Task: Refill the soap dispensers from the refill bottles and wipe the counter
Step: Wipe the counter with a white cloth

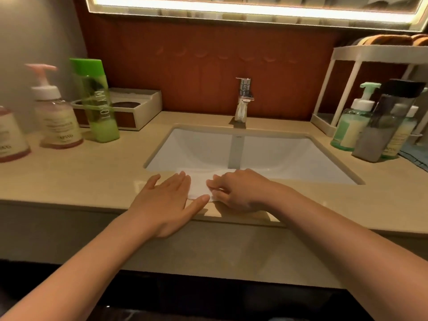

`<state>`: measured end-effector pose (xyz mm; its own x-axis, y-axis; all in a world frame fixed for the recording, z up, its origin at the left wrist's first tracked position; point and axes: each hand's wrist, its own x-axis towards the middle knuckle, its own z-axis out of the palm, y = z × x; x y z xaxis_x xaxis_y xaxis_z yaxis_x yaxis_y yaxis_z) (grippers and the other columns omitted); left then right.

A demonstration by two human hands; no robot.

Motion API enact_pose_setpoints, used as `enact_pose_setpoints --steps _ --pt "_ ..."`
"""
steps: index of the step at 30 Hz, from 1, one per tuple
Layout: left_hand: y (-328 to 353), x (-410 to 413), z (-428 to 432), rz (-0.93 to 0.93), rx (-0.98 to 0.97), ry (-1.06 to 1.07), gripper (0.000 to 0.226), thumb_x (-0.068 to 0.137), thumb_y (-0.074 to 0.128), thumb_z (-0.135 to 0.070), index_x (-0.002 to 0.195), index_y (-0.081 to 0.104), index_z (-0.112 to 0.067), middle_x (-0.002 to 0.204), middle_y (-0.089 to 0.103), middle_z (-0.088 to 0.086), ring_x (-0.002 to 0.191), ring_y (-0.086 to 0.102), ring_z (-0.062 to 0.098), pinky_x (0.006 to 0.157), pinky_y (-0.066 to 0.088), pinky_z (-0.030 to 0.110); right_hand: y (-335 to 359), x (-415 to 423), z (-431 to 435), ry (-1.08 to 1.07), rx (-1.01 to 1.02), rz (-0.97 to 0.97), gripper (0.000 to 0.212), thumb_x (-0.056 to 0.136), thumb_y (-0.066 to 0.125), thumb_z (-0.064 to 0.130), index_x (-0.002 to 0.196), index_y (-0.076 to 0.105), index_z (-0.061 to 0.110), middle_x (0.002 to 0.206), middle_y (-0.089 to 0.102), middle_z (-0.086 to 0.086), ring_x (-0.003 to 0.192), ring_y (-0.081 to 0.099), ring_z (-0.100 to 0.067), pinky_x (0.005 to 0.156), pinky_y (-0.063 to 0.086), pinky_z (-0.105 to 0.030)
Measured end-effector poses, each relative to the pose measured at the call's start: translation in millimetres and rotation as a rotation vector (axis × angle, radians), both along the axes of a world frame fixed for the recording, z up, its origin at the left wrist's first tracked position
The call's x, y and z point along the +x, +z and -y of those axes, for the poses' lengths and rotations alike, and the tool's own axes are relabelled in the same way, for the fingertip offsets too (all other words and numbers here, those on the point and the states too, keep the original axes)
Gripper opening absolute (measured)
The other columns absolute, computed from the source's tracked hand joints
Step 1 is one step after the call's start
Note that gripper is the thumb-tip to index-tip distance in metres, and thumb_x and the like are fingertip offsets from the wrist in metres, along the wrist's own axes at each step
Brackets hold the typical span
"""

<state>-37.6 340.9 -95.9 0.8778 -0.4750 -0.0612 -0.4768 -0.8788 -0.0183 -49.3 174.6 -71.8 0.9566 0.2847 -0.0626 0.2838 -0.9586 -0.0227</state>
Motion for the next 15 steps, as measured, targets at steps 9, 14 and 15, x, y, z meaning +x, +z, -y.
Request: enact_pose_setpoints --steps 9,14,15 --pt "-3.8 23.9 -84.3 0.028 -0.026 0.167 0.069 0.091 0.003 -0.057 0.149 0.000 -0.020 0.158 0.001 -0.004 0.144 0.001 0.006 0.115 -0.004 0.035 -1.7 43.7 -89.8 0.116 0.028 0.008 0.035 0.099 0.035 0.031 0.123 0.057 0.019 0.119 0.061 -0.005 0.100 0.055 -0.021 0.090 0.045 -0.035" --pt "-7.3 24.3 -128.6 0.048 -0.041 0.259 0.067 0.093 0.007 -0.054 0.149 0.002 -0.018 0.158 0.002 -0.003 0.144 0.001 0.006 0.115 -0.002 0.033 -0.7 61.4 -138.7 0.195 -0.016 0.003 0.034 0.099 0.033 0.032 0.118 0.057 0.019 0.122 0.059 -0.006 0.102 0.054 -0.025 0.082 0.041 -0.034" --pt "-7.7 22.6 -136.7 0.053 -0.050 0.270 0.066 0.093 0.008 -0.054 0.149 0.003 -0.018 0.158 0.003 -0.003 0.144 0.001 0.006 0.115 -0.002 0.033 -1.3 63.1 -147.0 0.213 -0.020 0.004 0.031 0.098 0.034 0.032 0.114 0.057 0.020 0.120 0.059 -0.006 0.098 0.052 -0.024 0.079 0.039 -0.033"
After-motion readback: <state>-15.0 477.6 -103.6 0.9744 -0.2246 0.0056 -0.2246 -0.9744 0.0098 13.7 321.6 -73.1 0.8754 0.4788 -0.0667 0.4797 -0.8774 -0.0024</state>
